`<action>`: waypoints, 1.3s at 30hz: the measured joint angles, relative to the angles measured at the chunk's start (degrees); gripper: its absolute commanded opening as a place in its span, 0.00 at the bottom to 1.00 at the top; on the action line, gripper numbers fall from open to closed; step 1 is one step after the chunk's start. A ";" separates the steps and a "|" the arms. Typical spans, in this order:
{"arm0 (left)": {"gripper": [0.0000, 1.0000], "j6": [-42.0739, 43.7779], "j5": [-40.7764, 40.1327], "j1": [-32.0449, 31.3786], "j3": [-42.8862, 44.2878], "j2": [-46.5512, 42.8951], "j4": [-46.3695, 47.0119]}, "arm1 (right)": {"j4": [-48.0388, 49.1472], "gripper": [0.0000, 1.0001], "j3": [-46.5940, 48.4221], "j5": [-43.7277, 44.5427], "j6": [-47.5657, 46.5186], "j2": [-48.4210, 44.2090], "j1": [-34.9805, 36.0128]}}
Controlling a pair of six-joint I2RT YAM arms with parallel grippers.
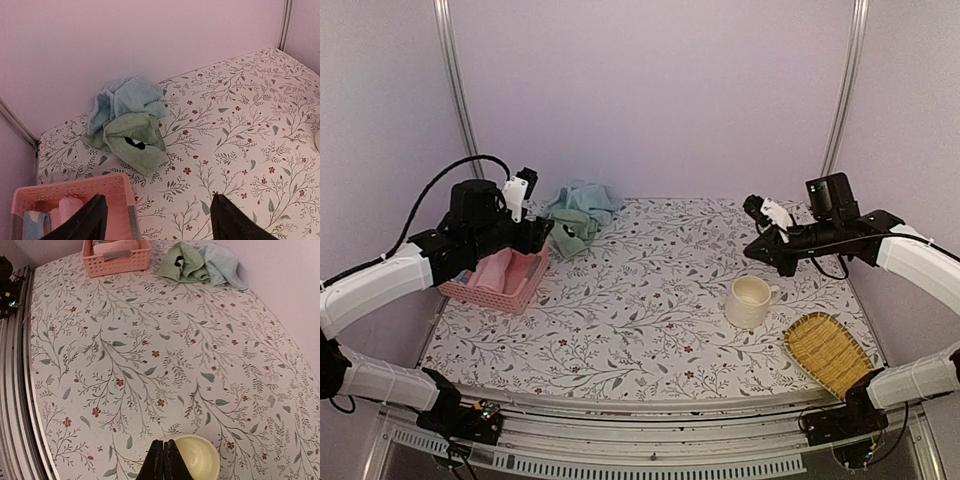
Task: Roll the towels
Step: Reset both arms
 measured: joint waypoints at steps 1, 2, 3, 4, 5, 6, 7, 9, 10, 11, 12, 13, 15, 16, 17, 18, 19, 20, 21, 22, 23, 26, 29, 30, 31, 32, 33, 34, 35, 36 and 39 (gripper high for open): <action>0.72 0.22 0.24 0.00 -0.15 -0.11 0.00 | -1.01 0.03 -0.35 0.26 -1.18 0.96 2.27; 0.72 0.48 0.39 0.00 -0.31 -0.20 -0.02 | -1.86 0.03 -0.68 0.48 -1.99 1.75 4.00; 0.72 0.72 0.46 0.00 -0.37 -0.26 0.00 | -3.02 0.02 -1.18 1.33 -3.15 3.04 6.80; 0.72 0.92 0.50 0.00 -0.39 -0.28 0.00 | -3.63 0.02 -1.60 2.01 -3.89 4.00 8.68; 0.72 1.18 0.57 0.00 -0.44 -0.28 0.02 | -4.35 0.02 -2.14 2.75 -4.55 5.18 10.93; 0.72 1.36 0.61 0.00 -0.50 -0.31 0.02 | -5.09 0.02 -2.64 3.65 -5.14 6.38 13.03; 0.72 1.57 0.63 0.00 -0.57 -0.31 0.02 | -5.70 0.02 -2.97 4.70 -5.51 7.69 14.95; 0.72 2.05 0.72 0.00 -0.68 -0.31 0.02 | -6.71 0.02 -3.23 6.40 -6.01 10.43 17.90; 0.72 2.25 0.85 0.00 -0.72 -0.31 0.00 | -6.99 0.02 -3.23 7.41 -6.14 11.93 19.17; 0.72 2.40 1.05 0.00 -0.76 -0.31 0.00 | -7.06 0.02 -3.23 8.52 -6.16 13.53 20.24; 0.72 2.51 1.27 0.02 -0.76 -0.31 0.00 | -7.04 0.02 -3.15 9.84 -6.12 15.23 21.11; 0.72 2.64 1.49 0.02 -0.76 -0.31 0.00 | -6.99 0.02 -3.13 10.91 -6.01 16.65 21.64; 0.72 2.78 1.70 0.04 -0.79 -0.31 0.00 | -7.13 0.01 -2.60 13.79 -5.44 20.09 22.32; 0.72 2.86 1.86 0.09 -0.79 -0.31 0.00 | -7.10 0.01 -2.16 15.23 -5.11 21.92 22.56; 0.72 2.93 1.92 0.11 -0.79 -0.31 0.00 | -7.04 0.01 -1.68 16.94 -4.76 23.76 22.58; 0.72 3.06 2.01 0.11 -0.76 -0.31 0.00 | -6.95 0.02 -1.42 18.25 -4.46 24.98 22.62; 0.72 3.17 2.12 0.13 -0.79 -0.31 0.00 | -6.88 0.02 -1.22 19.80 -4.11 26.18 22.69; 0.72 3.28 2.21 0.13 -0.79 -0.31 0.00 | -6.84 0.02 -1.22 21.33 -3.82 27.04 22.69; 0.72 3.34 2.34 0.15 -0.79 -0.31 0.00 | -6.91 0.02 -1.22 22.51 -3.39 27.56 22.69; 0.72 3.48 2.51 0.15 -0.79 -0.35 0.00 | -6.86 0.02 -1.22 23.69 -3.08 27.85 22.69; 0.72 3.52 2.69 0.15 -0.81 -0.42 0.00 | -6.82 0.02 -1.22 24.83 -2.84 27.89 22.69; 0.72 3.67 3.10 0.15 -0.87 -0.72 0.00 | -6.16 0.02 -1.22 27.76 -2.43 27.91 22.51; 0.72 3.69 3.39 0.20 -0.87 -0.79 0.00 | -5.38 0.02 -1.22 29.97 -2.08 27.98 21.55; 0.72 3.69 3.43 0.22 -0.87 -0.79 0.00 | -5.07 0.02 -1.22 30.60 -1.84 28.04 20.81; 0.72 3.69 3.50 0.22 -0.87 -0.79 0.00 | -4.72 0.02 -1.22 31.15 -1.55 28.13 19.93; 0.72 3.69 3.61 0.22 -0.87 -0.79 0.00 | -4.37 0.02 -1.22 31.69 -1.31 28.22 19.02; 0.72 3.69 3.76 0.22 -0.87 -0.81 0.00 | -4.11 0.02 -1.22 32.02 -1.09 28.33 17.90; 0.72 3.69 3.82 0.22 -0.87 -0.83 0.00 | -4.02 0.02 -1.22 32.15 -0.87 28.37 16.98; 0.72 3.69 3.87 0.22 -0.87 -0.83 0.00 | -3.67 0.02 -1.22 32.68 -0.68 28.44 16.04; 0.72 3.69 4.02 0.22 -0.87 -0.83 0.00 | -3.32 0.02 -1.22 32.98 -0.42 28.44 15.08; 0.72 3.69 4.31 0.22 -0.87 -0.83 0.00 | -2.19 0.02 -1.20 33.83 -0.11 28.52 11.98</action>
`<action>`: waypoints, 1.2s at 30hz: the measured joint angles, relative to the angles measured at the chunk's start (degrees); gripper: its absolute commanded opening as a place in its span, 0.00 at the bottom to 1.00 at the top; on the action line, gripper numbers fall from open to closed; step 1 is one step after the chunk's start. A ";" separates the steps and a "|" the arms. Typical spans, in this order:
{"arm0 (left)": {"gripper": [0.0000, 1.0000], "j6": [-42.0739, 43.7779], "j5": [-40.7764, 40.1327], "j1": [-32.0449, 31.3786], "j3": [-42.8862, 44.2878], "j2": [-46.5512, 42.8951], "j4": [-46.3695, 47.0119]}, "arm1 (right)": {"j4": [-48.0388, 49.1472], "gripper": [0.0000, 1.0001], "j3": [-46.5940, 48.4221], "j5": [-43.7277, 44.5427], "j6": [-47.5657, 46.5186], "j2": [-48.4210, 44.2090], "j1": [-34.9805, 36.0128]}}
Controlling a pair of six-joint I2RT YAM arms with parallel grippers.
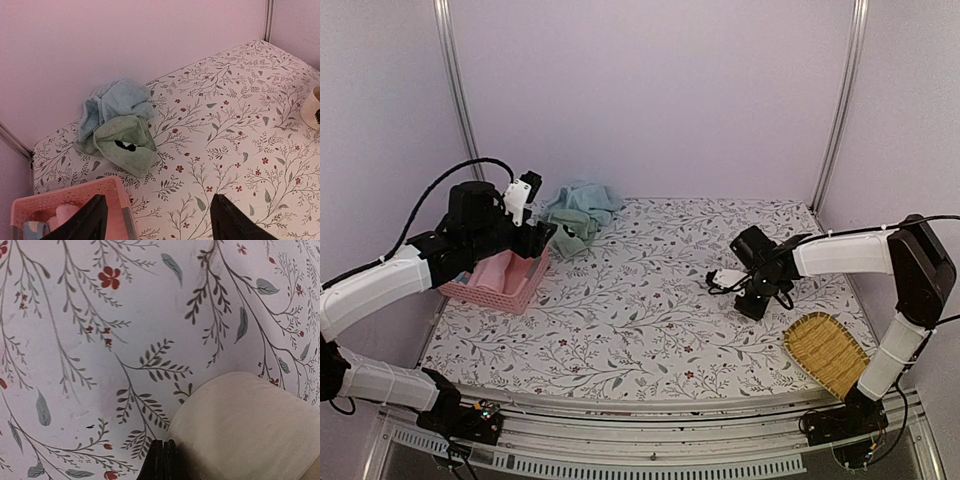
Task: Roll the towels
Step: Reset both arms, then pick up the towel from the corner of the board.
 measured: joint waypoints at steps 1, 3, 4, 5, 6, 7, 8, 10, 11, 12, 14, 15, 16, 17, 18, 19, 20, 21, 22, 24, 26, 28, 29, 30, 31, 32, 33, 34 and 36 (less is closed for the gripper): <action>0.72 0.00 0.11 0.00 0.00 0.00 0.00 | 0.24 0.02 0.17 0.15 0.02 0.15 -1.09; 0.72 0.00 0.17 0.00 0.00 0.00 0.00 | 0.83 0.02 1.09 0.59 0.04 0.85 -4.17; 0.72 0.00 0.20 0.00 0.00 0.00 0.00 | 1.11 0.02 1.68 0.68 0.04 1.18 -5.77; 0.72 0.00 0.22 0.00 0.00 0.00 0.00 | 1.40 0.02 2.27 0.72 0.07 1.51 -7.10; 0.72 0.00 0.31 0.00 0.00 0.00 -0.02 | 1.73 0.02 3.15 0.83 0.11 1.90 -8.70; 0.72 0.00 0.35 0.00 0.00 0.00 0.00 | 2.19 0.02 4.15 0.94 0.20 2.40 -10.19; 0.73 0.00 0.37 0.00 0.00 0.00 -0.02 | 2.73 0.02 5.40 1.03 0.24 3.04 -11.74; 0.72 0.00 0.42 0.00 0.00 0.00 -0.02 | 4.04 0.02 8.04 1.38 0.26 4.74 -14.71; 0.73 0.00 0.46 0.00 0.00 0.00 -0.02 | 4.76 0.02 9.05 1.51 0.26 5.55 -15.87; 0.73 0.00 0.55 0.00 0.00 0.00 -0.02 | 5.40 0.02 10.01 1.68 0.26 6.43 -16.37; 0.73 0.00 0.59 -0.02 0.00 0.00 -0.02 | 6.47 0.02 12.46 1.95 0.22 8.83 -19.96; 0.73 0.00 0.59 -0.02 0.00 0.00 -0.02 | 6.93 0.02 13.27 2.08 0.22 9.70 -20.98; 0.73 0.00 0.61 -0.02 0.00 0.00 -0.04 | 7.34 0.02 13.97 2.16 0.20 10.51 -21.92; 0.73 0.00 0.61 -0.02 0.00 0.00 -0.04 | 7.74 0.02 14.56 2.21 0.20 11.28 -22.80; 0.73 0.02 0.61 -0.02 0.00 0.00 -0.02 | 7.78 0.02 15.04 2.16 0.20 11.80 -23.45; 0.73 0.02 0.63 -0.02 0.00 0.00 -0.04 | 7.67 0.02 15.47 1.84 0.24 12.11 -24.00; 0.73 0.02 0.63 -0.02 0.00 0.00 -0.04 | 7.17 0.02 16.28 1.05 0.33 12.35 -24.33; 0.73 0.00 0.63 -0.02 0.00 0.00 -0.04 | 6.71 0.03 16.96 0.24 0.50 12.37 -24.35; 0.73 0.00 0.63 -0.02 0.00 0.00 -0.04 | 5.81 0.05 18.12 -0.96 0.79 12.37 -24.13; 0.73 0.00 0.66 -0.02 0.00 0.00 -0.04 | 4.50 0.12 20.98 -3.54 1.51 12.37 -23.08; 0.73 0.00 0.63 -0.02 0.00 0.00 -0.04 | 3.65 0.18 23.71 -6.32 2.14 12.37 -21.46; 0.72 -0.07 0.48 -0.02 0.00 0.02 -0.04 | 2.49 0.25 26.12 -8.81 2.47 12.37 -19.37; 0.70 -0.26 0.09 -0.02 0.00 0.11 -0.02 | 1.68 0.27 27.30 -9.99 2.82 12.37 -18.16; 0.68 -0.66 -0.48 -0.02 0.00 0.28 0.00 | 0.70 0.28 28.57 -11.19 2.93 12.37 -16.87; 0.64 -1.49 -1.44 -0.02 0.04 0.74 -0.02 | -0.52 0.29 30.10 -12.92 2.97 12.37 -15.47; 0.62 -2.80 -2.40 -0.02 0.35 1.57 -0.26 | -1.33 0.30 31.21 -14.71 3.28 12.33 -14.51; 0.59 -4.26 -3.28 0.00 1.20 2.95 -0.92 | -1.79 0.32 31.91 -16.83 3.41 12.11 -13.64; 0.55 -5.77 -3.91 0.02 2.78 4.96 -2.12 | -2.08 0.33 32.02 -19.17 3.69 11.58 -12.90; 0.52 -9.16 -5.20 0.04 7.50 10.03 -5.01 | -2.64 0.36 31.04 -22.29 4.15 9.84 -12.35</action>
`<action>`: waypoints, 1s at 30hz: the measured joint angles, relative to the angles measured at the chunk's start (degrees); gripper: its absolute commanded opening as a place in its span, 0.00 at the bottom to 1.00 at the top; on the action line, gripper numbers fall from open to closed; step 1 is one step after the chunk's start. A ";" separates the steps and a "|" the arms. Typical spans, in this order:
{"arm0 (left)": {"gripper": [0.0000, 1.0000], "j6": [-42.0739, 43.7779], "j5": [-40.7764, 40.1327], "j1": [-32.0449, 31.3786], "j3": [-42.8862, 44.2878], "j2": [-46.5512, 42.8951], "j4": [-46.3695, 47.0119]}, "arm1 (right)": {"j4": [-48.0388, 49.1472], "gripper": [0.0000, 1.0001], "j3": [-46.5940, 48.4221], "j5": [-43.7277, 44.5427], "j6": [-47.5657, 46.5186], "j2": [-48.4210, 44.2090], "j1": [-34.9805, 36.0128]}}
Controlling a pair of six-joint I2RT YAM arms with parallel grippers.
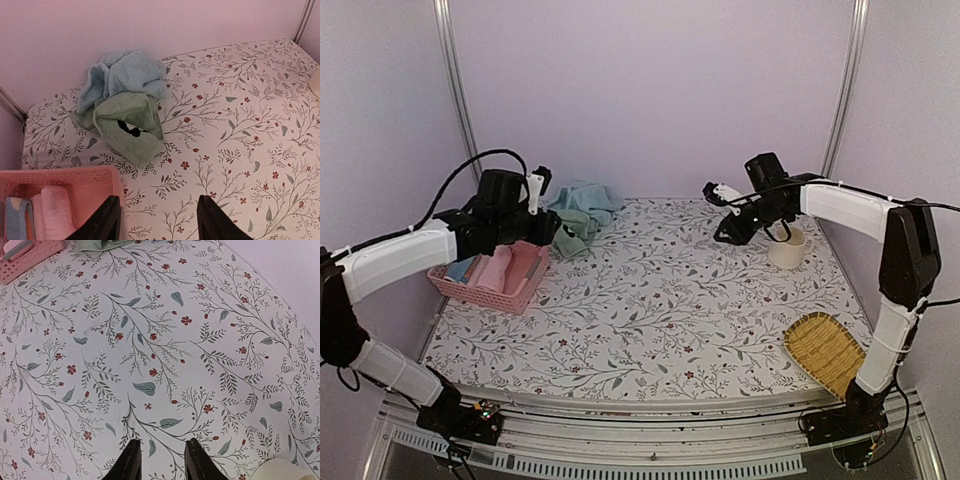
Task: Roll the towels
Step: Pick up the towel from the corner of the board.
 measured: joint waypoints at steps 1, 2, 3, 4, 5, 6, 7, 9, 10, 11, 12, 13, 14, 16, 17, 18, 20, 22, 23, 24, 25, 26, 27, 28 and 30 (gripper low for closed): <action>0.51 -1.40 -0.46 0.04 2.73 2.93 -1.03 | -0.04 0.38 -1.38 -1.53 0.20 -1.60 -0.04; 0.51 -2.60 -0.87 0.09 4.92 5.25 -1.92 | 0.20 0.42 -3.43 -2.97 0.20 -3.80 -0.31; 0.51 -3.80 -1.27 0.20 7.65 7.78 -3.23 | 0.28 0.47 -5.46 -4.04 0.24 -5.95 -0.50; 0.52 -4.94 -1.62 0.35 10.38 10.47 -4.26 | 0.66 0.52 -8.50 -5.53 0.15 -9.07 -0.79; 0.54 -6.05 -1.81 0.63 12.96 12.90 -5.31 | 1.07 0.59 -11.74 -6.97 0.17 -12.50 -1.07; 0.58 -6.99 -1.70 1.09 15.37 15.23 -6.32 | 1.66 0.69 -15.06 -8.59 0.11 -16.06 -1.36; 0.62 -7.89 -1.53 1.70 17.57 17.29 -7.48 | 2.34 0.82 -18.43 -10.51 -0.02 -19.74 -1.75; 0.63 -9.14 -1.09 3.19 20.81 20.28 -9.53 | 4.11 0.92 -24.11 -13.88 0.31 -25.64 -2.62; 0.63 -9.73 -0.79 4.11 22.29 21.55 -10.51 | 5.57 0.93 -27.41 -15.87 0.35 -28.70 -3.28; 0.63 -10.16 -0.39 5.22 23.78 22.86 -11.45 | 7.10 0.93 -30.64 -17.88 0.39 -31.45 -4.28; 0.63 -10.43 0.02 6.32 25.11 23.98 -12.24 | 8.22 0.93 -33.57 -19.82 0.59 -33.64 -5.66; 0.62 -10.67 0.59 7.48 26.47 25.16 -12.90 | 8.96 0.93 -35.76 -21.22 0.66 -35.04 -7.21; 0.61 -10.69 1.27 8.66 27.82 26.36 -13.57 | 9.51 0.93 -36.87 -21.92 0.81 -35.58 -8.48; 0.56 -10.60 2.75 10.84 30.47 29.03 -14.58 | 10.60 0.93 -37.97 -22.77 1.38 -35.69 -11.15; 0.53 -10.51 3.41 11.61 31.34 30.21 -14.75 | 11.06 0.93 -37.99 -23.10 1.66 -35.67 -11.93; 0.50 -10.47 4.11 12.48 32.37 31.58 -15.04 | 11.85 0.93 -37.99 -23.52 1.84 -35.71 -12.52; 0.48 -10.40 5.62 13.88 34.34 34.84 -15.28 | 13.25 0.93 -37.94 -24.09 2.10 -35.80 -12.81; 0.49 -10.16 7.13 14.99 36.26 38.80 -15.45 | 13.68 0.92 -37.94 -24.41 2.08 -35.80 -12.74; 0.50 -10.14 7.58 15.30 36.92 40.35 -15.67 | 13.86 0.92 -37.94 -24.59 2.05 -35.80 -12.72; 0.50 -10.14 8.07 15.67 37.88 42.34 -16.13 | 14.03 0.92 -37.94 -24.63 2.03 -35.78 -12.72; 0.50 -10.12 8.55 15.91 38.51 44.02 -16.39 | 14.19 0.92 -37.94 -24.65 1.99 -35.78 -12.72; 0.50 -10.10 8.83 16.06 38.95 45.18 -16.76 | 14.25 0.92 -37.94 -24.68 1.92 -35.71 -12.72; 0.50 -10.01 9.07 16.13 39.41 46.31 -17.14 | 14.27 0.92 -37.94 -24.70 1.84 -35.65 -12.74; 0.49 -9.97 9.27 16.17 39.87 47.32 -17.55 | 14.27 0.91 -37.94 -24.72 1.75 -35.50 -12.72; 0.48 -9.81 9.49 16.17 40.96 48.76 -17.86 | 14.25 0.91 -37.94 -24.68 1.51 -35.19 -12.72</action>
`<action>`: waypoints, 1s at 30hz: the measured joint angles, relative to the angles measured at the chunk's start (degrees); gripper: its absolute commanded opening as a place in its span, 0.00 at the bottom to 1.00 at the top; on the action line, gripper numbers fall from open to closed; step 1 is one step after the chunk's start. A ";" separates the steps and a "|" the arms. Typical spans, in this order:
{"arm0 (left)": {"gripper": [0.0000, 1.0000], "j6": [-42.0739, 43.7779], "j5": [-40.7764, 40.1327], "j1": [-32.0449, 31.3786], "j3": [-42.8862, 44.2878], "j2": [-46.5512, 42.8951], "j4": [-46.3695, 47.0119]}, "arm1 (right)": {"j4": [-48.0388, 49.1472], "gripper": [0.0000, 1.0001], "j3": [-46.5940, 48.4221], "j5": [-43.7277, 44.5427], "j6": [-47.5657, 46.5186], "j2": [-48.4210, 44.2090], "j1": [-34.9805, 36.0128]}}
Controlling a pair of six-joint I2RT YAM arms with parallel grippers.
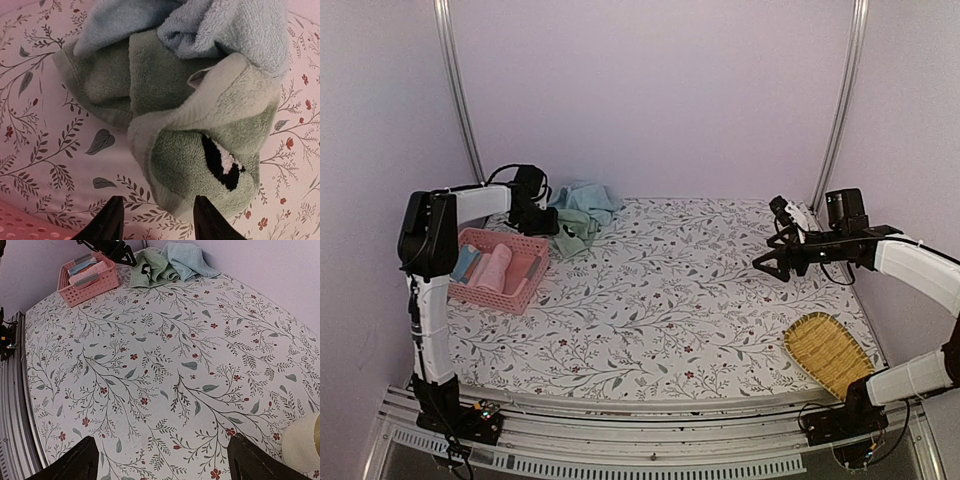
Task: Roll the towels
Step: Pick up the towel from the corner of the board.
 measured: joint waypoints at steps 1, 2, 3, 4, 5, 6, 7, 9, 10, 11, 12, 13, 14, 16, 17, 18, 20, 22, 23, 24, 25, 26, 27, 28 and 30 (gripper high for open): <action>0.47 0.04 0.13 0.00 0.85 0.61 -0.09 | 0.02 0.91 0.00 0.02 -0.09 0.04 0.00; 0.47 0.04 0.13 0.00 1.36 1.01 -0.02 | 0.00 0.91 0.00 0.07 -0.20 0.07 0.00; 0.46 0.00 0.11 -0.02 2.10 1.44 -0.11 | 0.02 0.91 0.00 0.11 -0.31 0.07 0.00; 0.44 -0.09 0.09 0.00 2.64 1.77 -0.13 | 0.02 0.91 0.00 0.11 -0.39 0.07 0.00; 0.43 -0.15 0.09 0.00 3.10 1.99 -0.17 | 0.02 0.91 0.00 0.15 -0.50 0.07 0.00; 0.41 -0.22 0.04 0.00 3.80 2.27 -0.24 | 0.00 0.91 0.00 0.22 -0.55 0.07 0.00; 0.38 -0.35 -0.09 0.00 4.70 2.64 -0.22 | 0.02 0.91 0.00 0.33 -0.61 0.07 0.00; 0.34 -0.61 -0.48 0.00 6.23 3.26 -0.20 | 0.02 0.91 0.00 0.68 -0.74 0.07 0.00; 0.32 -0.63 -0.61 0.00 6.97 3.63 -0.13 | 0.02 0.91 0.00 0.90 -0.79 0.07 0.00; 0.30 -0.70 -0.76 0.00 7.85 4.07 -0.09 | 0.02 0.91 0.00 1.09 -0.85 0.07 0.00; 0.28 -0.76 -0.85 0.00 8.72 4.52 -0.07 | 0.02 0.91 0.00 1.22 -0.96 0.07 0.00; 0.26 -0.72 -0.96 0.00 9.51 5.01 -0.04 | 0.02 0.91 0.00 1.29 -0.98 0.07 0.00; 0.23 -0.72 -1.01 0.00 10.14 5.38 0.00 | 0.02 0.91 0.00 1.40 -1.05 0.07 0.00; 0.15 -0.68 -1.16 0.00 10.84 5.92 0.00 | 0.02 0.91 0.00 1.60 -1.22 0.07 -0.02; 0.07 -0.50 -1.20 0.00 11.06 6.05 -0.11 | 0.02 0.91 0.00 1.73 -1.36 0.07 0.00; 0.00 -0.48 -1.20 0.00 11.23 6.05 -0.17 | 0.02 0.91 0.00 1.90 -1.42 0.07 0.00; 0.00 -0.26 -1.20 0.00 11.67 6.05 -0.42 | 0.00 0.91 0.00 2.27 -1.57 0.07 0.00; 0.00 0.33 -1.18 0.00 12.24 6.05 -0.59 | 0.00 0.90 0.00 2.54 -1.64 0.07 0.00; 0.00 0.57 -1.20 -0.02 12.37 6.01 -0.59 | 0.00 0.90 0.00 2.64 -1.66 0.07 0.00; 0.00 0.79 -1.22 -0.02 12.41 5.81 -0.61 | 0.00 0.90 0.00 2.69 -1.73 0.07 0.00; 0.00 0.96 -1.22 -0.04 12.41 5.51 -0.79 | 0.00 0.90 0.00 2.71 -1.79 0.07 0.00; 0.00 1.20 -1.22 -0.11 12.41 4.92 -1.07 | 0.00 0.90 0.00 2.73 -1.84 0.07 0.00; 0.00 1.42 -1.22 -0.26 12.41 4.00 -1.40 | 0.00 0.90 0.00 2.73 -1.86 0.07 0.00; 0.00 1.79 -1.29 -0.35 12.41 2.64 -1.75 | 0.00 0.90 0.00 2.73 -1.88 0.11 0.00; 0.00 2.29 -1.64 -0.68 12.68 -1.25 -2.40 | 0.00 0.90 0.00 2.73 -1.99 0.22 0.00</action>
